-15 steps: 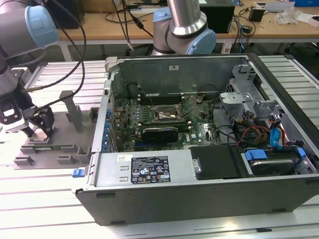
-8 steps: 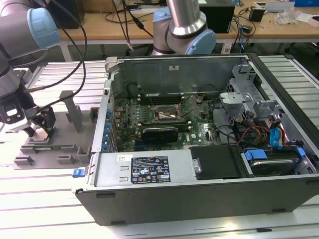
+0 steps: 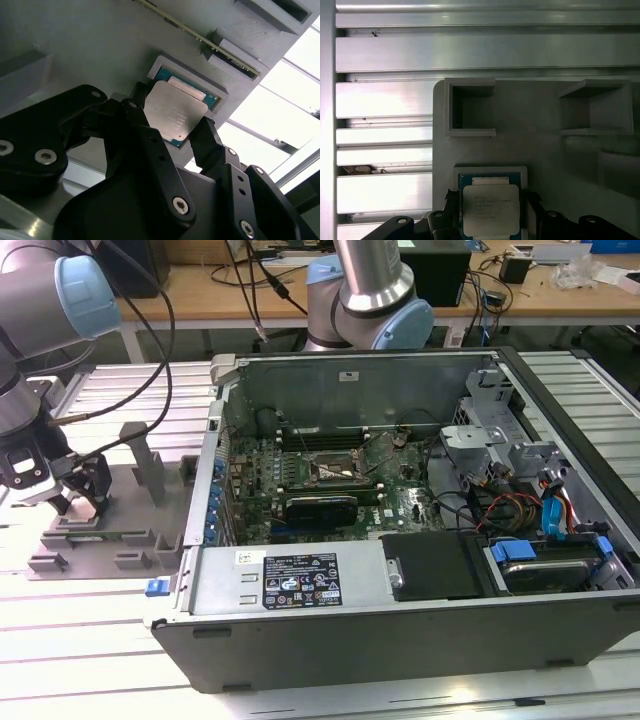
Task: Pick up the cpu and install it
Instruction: 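Pick up the cpu and move it towards the insertion slot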
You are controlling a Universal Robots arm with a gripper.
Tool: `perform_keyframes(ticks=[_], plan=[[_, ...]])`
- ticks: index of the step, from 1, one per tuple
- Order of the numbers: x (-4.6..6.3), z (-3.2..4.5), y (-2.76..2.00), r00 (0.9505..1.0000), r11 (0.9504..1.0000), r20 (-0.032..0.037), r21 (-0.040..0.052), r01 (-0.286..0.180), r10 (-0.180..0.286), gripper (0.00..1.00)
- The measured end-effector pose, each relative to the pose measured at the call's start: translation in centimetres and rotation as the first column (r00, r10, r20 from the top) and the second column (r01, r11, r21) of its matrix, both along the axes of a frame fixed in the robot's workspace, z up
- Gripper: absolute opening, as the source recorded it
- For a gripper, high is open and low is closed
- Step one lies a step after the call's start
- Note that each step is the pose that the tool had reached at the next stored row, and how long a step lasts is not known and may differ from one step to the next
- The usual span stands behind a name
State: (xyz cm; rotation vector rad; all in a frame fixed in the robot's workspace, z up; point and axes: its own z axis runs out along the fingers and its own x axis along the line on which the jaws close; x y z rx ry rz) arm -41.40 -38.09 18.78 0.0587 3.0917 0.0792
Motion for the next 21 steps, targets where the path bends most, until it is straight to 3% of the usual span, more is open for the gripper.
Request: perform_keyframes(ticks=[10, 12, 17, 19, 21], plan=[[0.0, 0.13, 0.0, 1.0, 1.0, 0.0, 0.0005, 0.0, 0.0, 0.62], [-0.01, -0.04, 0.0, 1.0, 1.0, -0.0001, 0.0092, 0.0, 0.0, 0.62], [-0.01, -0.07, 0.0, 1.0, 0.9999, -0.0001, 0.0115, 0.0, 0.0, 0.62], [-0.01, -0.07, 0.0, 1.0, 0.9999, -0.0002, 0.0121, 0.0, 0.0, 0.55], [-0.01, -0.08, 0.0, 1.0, 0.9999, 0.0, 0.0126, 0.0, 0.0, 0.55]])
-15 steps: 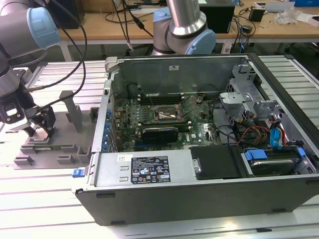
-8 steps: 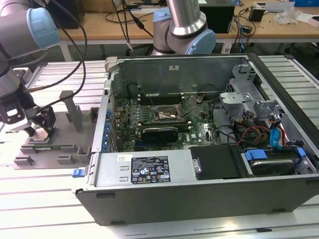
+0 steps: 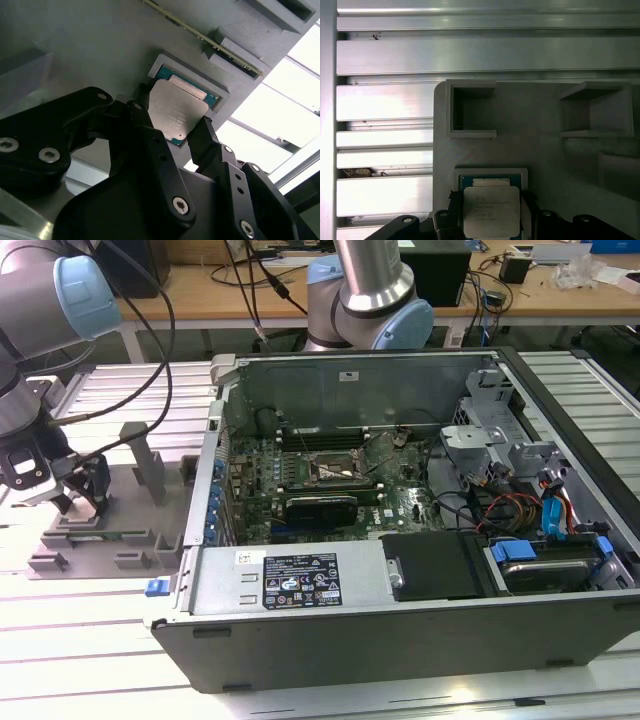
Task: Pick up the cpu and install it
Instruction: 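Pick up the cpu and move it towards the insertion slot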
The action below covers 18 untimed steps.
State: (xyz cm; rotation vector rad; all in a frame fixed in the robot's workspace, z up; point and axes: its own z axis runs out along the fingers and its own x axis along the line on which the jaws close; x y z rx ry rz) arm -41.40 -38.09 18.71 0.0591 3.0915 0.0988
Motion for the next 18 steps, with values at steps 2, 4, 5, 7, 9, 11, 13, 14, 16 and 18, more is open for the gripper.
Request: perform_keyframes(ticks=[2, 4, 5, 7, 9, 11, 13, 14, 16, 18], plan=[[0.0, 0.0, 0.0, 1.0, 1.0, 0.0, 0.0006, 0.0, 0.0, 0.55], [0.0, 0.04, 0.0, 1.0, 1.0, 0.0002, 0.001, 0.0, 0.0, 0.55], [0.0, 0.16, 0.0, 1.0, 1.0, 0.0002, 0.001, 0.0, 0.0, 0.55], [0.0, 0.63, 0.0, 1.0, 1.0, 0.0, 0.0009, 0.0, 0.0, 0.55], [0.0, 1.39, 0.0, 1.0, 1.0, 0.0001, 0.0008, 0.0, 0.0, 0.55], [0.0, 2.0, 0.0, 1.0, 1.0, 0.0, 0.0008, 0.0, 0.0, 0.55], [0.0, 2.46, 0.0, 1.0, 1.0, 0.0, 0.0008, 0.0, 0.0, 0.55], [0.0, 2.66, 0.0, 1.0, 1.0, 0.0, 0.0008, 0.0, 0.0, 0.55], [0.0, 3.18, 0.0, 1.0, 1.0, 0.0, 0.0008, 0.0, 0.0, 0.55], [0.0, 3.65, 0.0, 1.0, 1.0, 0.0001, 0.0009, 0.0, 0.0, 0.55]])
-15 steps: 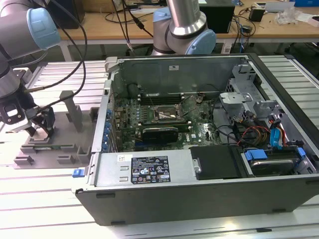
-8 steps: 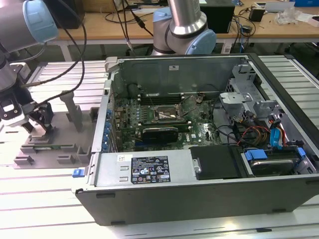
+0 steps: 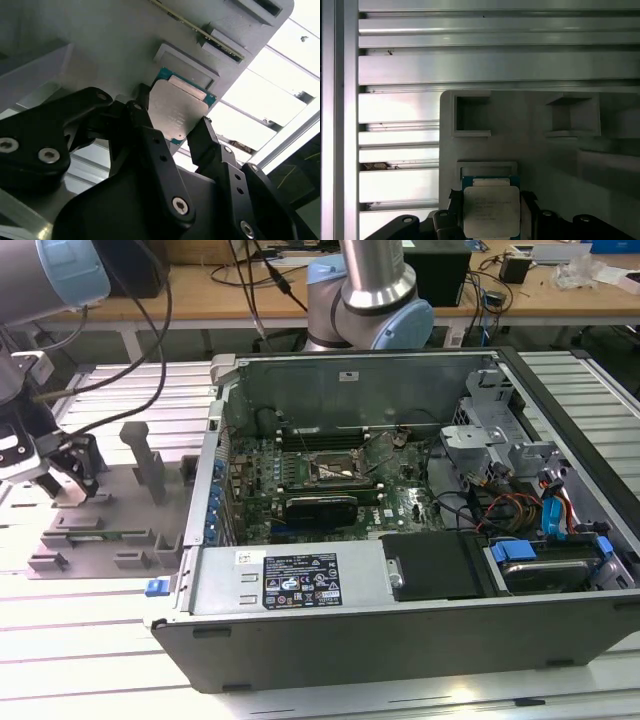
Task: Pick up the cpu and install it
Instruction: 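Pick up the cpu and move it towards the insertion slot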
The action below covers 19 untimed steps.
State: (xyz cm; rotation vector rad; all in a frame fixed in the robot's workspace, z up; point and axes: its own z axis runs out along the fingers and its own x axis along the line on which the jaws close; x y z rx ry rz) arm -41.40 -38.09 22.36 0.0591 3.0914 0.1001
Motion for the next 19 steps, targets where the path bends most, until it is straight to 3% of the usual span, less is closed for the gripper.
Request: perform_keyframes(ticks=[3, 4, 19], plan=[[0.0, 0.72, 0.0, 1.0, 1.0, -0.0001, 0.0, 0.0, 0.0, 0.55], [0.0, 1.34, 0.01, 1.0, 1.0, -0.0001, -0.0001, 0.0, 0.0, 0.55], [0.0, 4.39, 0.05, 1.0, 1.0, 0.0, -0.0001, 0.0, 0.0, 0.55]])
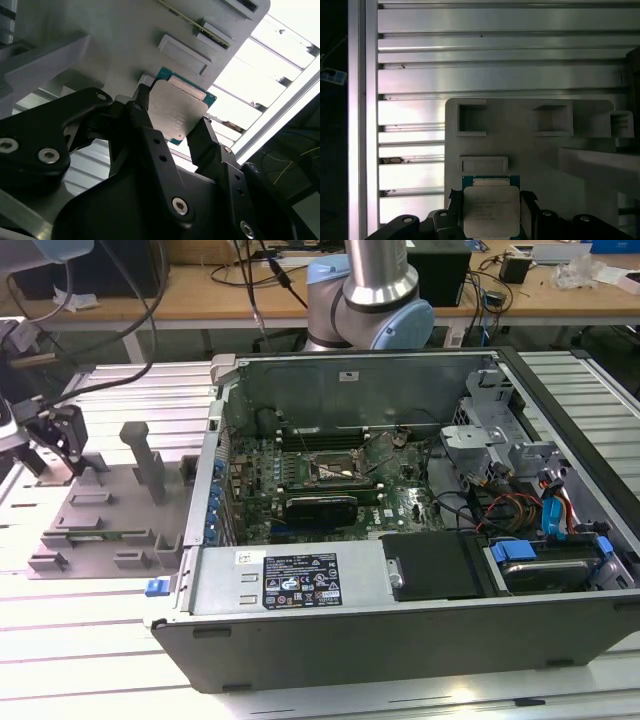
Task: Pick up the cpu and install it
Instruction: 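Pick up the cpu and move it towards the insertion slot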
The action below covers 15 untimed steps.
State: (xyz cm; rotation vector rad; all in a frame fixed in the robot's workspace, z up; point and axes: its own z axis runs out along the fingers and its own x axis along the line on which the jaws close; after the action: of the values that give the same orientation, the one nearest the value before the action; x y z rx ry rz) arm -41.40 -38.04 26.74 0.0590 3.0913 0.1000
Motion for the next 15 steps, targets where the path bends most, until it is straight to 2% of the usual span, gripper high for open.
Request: perform_keyframes(ticks=[8, 11, 15], plan=[[0.0, 1.59, 0.01, 1.0, 1.0, 0.0, 0.0, 0.0, 0.0, 0.55], [0.0, 2.61, 0.02, 1.0, 1.0, 0.0, 0.0, 0.0, 0.0, 0.55], [0.0, 3.56, 0.02, 1.0, 1.0, -0.0001, 0.0, 0.0, 0.0, 0.55]])
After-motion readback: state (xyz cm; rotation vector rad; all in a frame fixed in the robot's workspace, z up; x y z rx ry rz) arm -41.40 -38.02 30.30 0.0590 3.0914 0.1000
